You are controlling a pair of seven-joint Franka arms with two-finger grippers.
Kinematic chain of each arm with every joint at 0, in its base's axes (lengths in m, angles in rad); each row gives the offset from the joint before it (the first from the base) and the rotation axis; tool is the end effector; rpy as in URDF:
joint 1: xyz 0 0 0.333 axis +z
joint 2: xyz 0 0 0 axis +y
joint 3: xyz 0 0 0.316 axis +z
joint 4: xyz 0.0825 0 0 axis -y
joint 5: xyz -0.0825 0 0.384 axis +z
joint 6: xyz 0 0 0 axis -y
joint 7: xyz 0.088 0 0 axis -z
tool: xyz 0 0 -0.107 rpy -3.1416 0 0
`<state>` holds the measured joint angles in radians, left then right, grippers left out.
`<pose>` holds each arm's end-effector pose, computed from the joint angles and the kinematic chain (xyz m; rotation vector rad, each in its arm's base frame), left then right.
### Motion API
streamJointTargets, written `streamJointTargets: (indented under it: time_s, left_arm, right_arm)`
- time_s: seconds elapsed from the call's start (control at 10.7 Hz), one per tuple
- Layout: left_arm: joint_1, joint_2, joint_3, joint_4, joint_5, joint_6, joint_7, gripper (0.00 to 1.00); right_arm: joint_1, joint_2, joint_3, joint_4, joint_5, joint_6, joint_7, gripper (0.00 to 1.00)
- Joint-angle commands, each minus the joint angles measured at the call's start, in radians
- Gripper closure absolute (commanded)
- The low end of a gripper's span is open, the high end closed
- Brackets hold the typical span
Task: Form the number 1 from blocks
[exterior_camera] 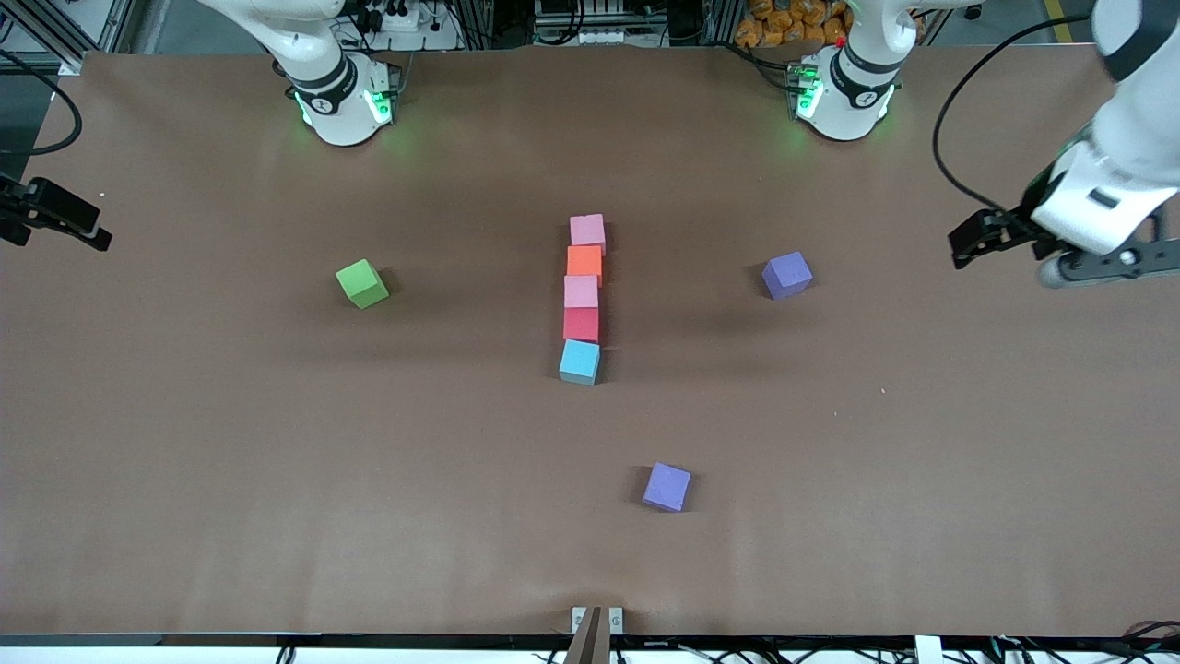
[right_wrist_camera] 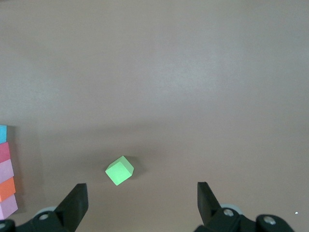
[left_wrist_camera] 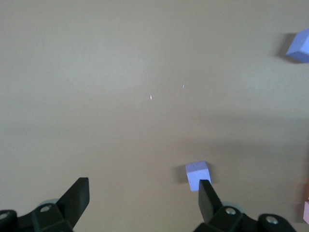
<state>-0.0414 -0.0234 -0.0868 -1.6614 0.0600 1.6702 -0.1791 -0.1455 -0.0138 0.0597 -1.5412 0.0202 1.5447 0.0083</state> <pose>0.5513 -0.0657 0.6034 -3.0840 -0.0708 -0.0635 0.5462 -0.0445 0.6437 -3.1194 0.1458 -0.0281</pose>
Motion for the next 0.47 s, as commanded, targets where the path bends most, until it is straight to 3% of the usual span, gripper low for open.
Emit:
streamJointTargets:
  time_s: [0.0,0.37]
  left_arm:
    - [-0.002,0.0,0.004,0.08,-0.014,-0.05,0.082,0.0]
    - [-0.005,-0.009,0.002,0.196,-0.092,-0.251,0.083,0.0]
  right_arm:
    - [-0.017,-0.014,0.009,-0.011,0.018,0.006,-0.011,0.0]
    - [-0.017,-0.014,0.009,-0.011,0.018,0.006,-0.011,0.0]
